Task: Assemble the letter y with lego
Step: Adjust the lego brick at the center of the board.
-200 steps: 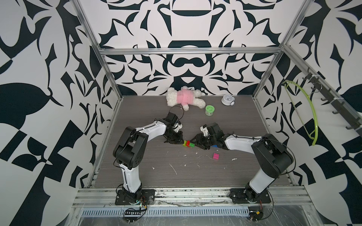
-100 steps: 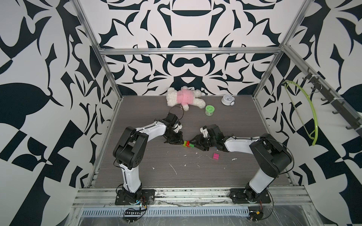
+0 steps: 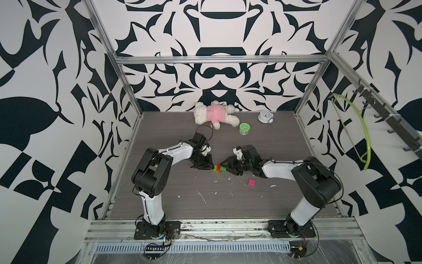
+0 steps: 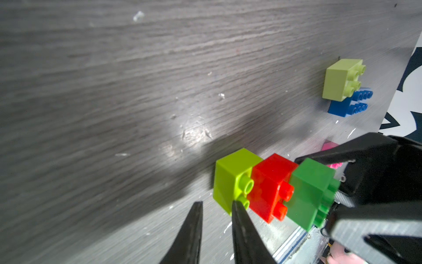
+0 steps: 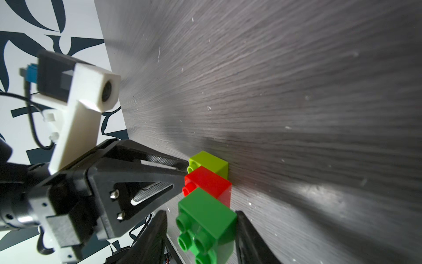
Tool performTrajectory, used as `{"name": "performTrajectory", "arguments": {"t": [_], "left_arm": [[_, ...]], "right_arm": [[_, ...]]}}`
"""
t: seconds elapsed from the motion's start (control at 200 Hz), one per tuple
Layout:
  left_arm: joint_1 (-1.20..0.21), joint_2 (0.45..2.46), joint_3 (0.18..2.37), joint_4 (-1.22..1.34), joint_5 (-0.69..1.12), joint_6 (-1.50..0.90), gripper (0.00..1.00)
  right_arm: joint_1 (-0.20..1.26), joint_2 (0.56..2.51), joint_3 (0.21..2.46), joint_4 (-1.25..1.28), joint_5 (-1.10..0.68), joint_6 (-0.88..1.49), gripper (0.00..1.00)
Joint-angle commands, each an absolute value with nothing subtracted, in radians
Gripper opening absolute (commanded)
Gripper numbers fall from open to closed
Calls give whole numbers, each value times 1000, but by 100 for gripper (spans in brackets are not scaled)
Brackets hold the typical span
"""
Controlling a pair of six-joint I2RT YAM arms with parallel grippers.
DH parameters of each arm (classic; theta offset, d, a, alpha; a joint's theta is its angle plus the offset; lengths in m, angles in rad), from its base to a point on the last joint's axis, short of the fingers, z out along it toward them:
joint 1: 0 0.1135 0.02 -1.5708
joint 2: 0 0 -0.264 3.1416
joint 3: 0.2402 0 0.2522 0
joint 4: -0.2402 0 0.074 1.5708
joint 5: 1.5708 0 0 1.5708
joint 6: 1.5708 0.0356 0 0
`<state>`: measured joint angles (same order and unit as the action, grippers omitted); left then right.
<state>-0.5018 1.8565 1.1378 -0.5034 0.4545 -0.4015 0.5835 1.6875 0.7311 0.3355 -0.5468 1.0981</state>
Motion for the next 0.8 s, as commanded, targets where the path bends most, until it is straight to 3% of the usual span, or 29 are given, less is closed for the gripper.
{"name": "performTrajectory", "arguments": {"t": [0.0, 0.795], "left_arm": [[-494, 1863, 1120, -496, 480, -413, 28], [-428, 1746, 920, -144, 667, -638, 51]], "right_arm": [[589, 1641, 750, 371, -563, 1107, 50], [590, 1630, 770, 354, -557, 1100, 50]]}}
